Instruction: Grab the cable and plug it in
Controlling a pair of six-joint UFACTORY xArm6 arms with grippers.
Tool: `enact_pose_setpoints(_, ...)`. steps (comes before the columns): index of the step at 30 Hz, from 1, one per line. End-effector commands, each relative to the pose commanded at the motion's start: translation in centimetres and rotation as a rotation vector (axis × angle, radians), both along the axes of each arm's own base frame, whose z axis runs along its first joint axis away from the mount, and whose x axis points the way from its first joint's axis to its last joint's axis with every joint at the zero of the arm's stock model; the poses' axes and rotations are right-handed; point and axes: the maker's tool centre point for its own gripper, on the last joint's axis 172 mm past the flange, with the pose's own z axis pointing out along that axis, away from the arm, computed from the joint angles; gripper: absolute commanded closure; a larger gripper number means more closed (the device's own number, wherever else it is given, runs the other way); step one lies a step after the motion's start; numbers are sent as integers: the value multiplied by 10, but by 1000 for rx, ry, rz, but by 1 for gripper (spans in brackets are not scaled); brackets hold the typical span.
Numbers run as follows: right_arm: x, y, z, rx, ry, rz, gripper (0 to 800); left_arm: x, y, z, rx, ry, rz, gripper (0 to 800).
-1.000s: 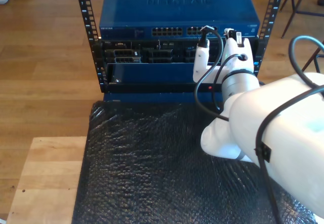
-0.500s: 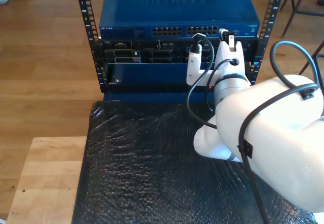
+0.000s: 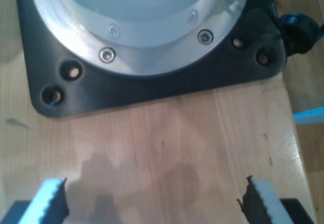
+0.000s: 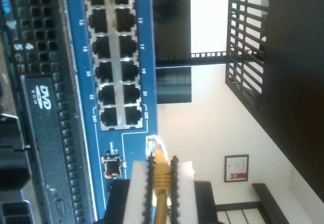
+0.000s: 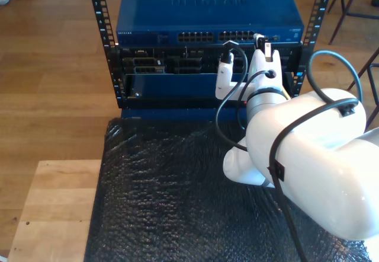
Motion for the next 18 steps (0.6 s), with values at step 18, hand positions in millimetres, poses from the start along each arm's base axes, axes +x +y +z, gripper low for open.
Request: enact_pose_setpoints(18,12,6,-11,23,-9,1,800,0,0,0,0,0,0,0)
